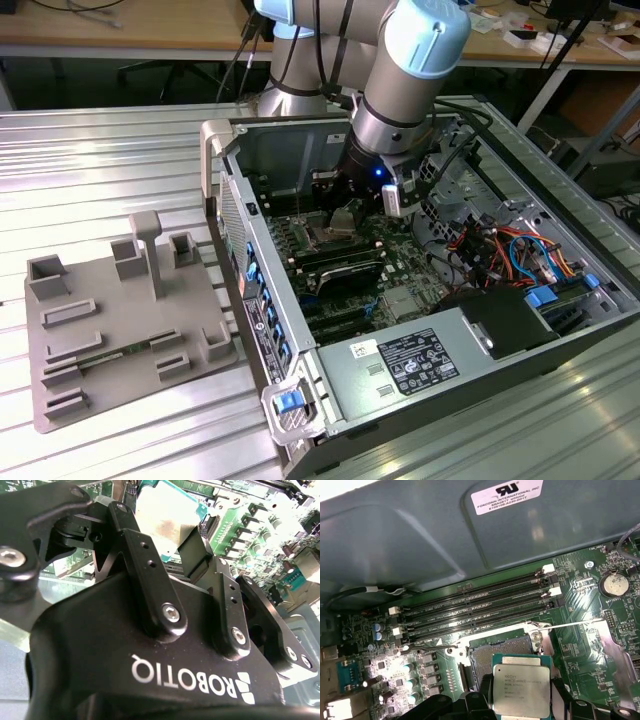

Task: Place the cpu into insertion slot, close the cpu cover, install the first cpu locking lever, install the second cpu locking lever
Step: 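Place the cpu into insertion slot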

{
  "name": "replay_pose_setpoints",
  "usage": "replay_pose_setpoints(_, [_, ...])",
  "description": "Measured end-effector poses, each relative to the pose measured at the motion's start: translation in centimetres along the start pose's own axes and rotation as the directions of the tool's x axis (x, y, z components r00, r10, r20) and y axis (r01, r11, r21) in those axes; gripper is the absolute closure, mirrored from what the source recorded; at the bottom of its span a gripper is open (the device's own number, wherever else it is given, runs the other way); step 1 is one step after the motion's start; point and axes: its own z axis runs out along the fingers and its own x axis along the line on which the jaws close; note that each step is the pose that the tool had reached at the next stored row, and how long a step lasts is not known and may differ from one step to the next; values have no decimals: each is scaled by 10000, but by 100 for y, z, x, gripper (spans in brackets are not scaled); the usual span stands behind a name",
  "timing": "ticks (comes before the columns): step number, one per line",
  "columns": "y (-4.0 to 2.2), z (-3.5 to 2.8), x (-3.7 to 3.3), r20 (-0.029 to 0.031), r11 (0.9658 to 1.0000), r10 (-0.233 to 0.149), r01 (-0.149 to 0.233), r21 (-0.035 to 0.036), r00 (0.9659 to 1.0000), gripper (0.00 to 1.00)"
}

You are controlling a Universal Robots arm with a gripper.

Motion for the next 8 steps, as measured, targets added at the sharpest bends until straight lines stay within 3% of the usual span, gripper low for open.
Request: replay_pose_setpoints(8, [0, 5, 0, 3, 10000, 42, -42, -1, 10000, 45])
